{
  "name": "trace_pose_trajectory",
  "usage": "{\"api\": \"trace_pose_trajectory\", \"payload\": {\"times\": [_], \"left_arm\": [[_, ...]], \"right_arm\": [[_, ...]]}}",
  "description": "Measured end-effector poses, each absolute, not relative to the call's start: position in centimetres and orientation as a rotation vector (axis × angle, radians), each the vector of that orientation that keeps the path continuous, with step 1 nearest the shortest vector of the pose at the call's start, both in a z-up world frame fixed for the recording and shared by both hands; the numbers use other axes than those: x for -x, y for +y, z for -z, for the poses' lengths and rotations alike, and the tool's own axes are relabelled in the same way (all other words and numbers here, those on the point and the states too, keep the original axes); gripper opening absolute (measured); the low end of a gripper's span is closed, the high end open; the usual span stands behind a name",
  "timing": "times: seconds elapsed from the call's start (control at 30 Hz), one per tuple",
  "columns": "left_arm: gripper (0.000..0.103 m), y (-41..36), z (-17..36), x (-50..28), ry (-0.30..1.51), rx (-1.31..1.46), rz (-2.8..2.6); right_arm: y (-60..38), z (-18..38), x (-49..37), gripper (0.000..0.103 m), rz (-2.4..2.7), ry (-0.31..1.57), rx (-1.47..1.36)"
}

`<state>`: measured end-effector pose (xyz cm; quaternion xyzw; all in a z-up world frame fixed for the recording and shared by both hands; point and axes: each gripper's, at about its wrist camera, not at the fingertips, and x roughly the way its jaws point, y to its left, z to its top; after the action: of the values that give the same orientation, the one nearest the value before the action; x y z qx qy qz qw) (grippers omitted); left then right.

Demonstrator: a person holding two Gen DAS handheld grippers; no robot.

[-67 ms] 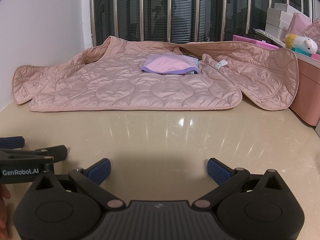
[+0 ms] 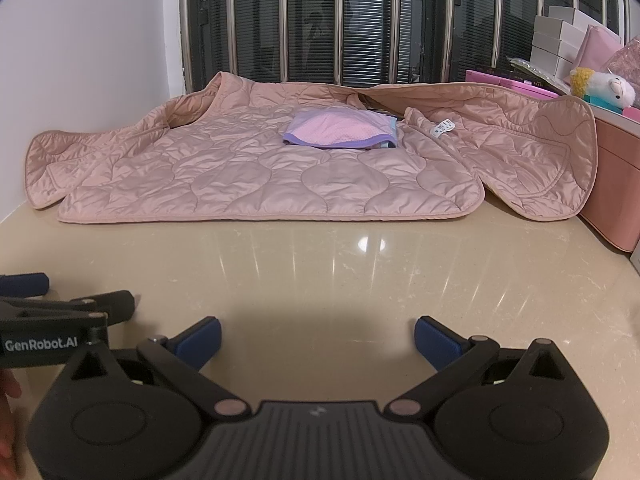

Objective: Fold clothes
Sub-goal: 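Move both grippers toward the pink-and-blue garment on the jacket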

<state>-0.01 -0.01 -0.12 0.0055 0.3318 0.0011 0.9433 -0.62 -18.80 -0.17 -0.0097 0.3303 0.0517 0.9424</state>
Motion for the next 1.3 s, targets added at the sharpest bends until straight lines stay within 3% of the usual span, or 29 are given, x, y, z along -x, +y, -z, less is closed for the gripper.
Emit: {"api": "trace_pose_trajectory", "payload": {"times": [1.3], "left_arm": [[0.102, -0.5, -0.6, 0.1, 0.665, -0.035, -0.004]], "right_arm": [[-18.9, 0.0, 0.6, 0.103, -0.125, 0.676, 0.023]]}}
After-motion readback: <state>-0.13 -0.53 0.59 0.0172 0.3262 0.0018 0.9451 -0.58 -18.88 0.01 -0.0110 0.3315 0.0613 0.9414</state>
